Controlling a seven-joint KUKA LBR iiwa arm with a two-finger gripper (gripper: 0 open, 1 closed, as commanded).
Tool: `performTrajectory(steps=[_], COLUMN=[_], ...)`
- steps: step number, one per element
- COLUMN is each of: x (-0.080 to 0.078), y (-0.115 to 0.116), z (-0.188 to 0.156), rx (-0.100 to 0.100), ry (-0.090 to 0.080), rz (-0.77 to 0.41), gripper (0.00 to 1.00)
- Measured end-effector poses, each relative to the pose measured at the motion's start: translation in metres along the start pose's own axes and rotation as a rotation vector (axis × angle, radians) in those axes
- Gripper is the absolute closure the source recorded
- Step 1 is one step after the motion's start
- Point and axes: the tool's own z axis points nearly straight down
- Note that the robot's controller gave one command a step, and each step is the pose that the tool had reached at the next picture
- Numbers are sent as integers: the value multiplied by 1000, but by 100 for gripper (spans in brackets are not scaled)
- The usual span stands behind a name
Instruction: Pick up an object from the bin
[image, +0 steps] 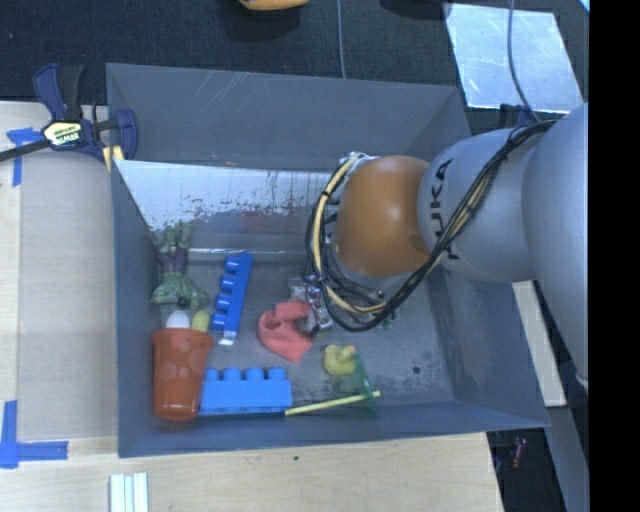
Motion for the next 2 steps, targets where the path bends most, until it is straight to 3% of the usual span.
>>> performTrajectory(steps=[1,2], x=[-1,6], y=[-7,24], z=[-68,-152], rx=[-1,-2], ry=[7,11], rz=[16,-41], gripper=[100,100])
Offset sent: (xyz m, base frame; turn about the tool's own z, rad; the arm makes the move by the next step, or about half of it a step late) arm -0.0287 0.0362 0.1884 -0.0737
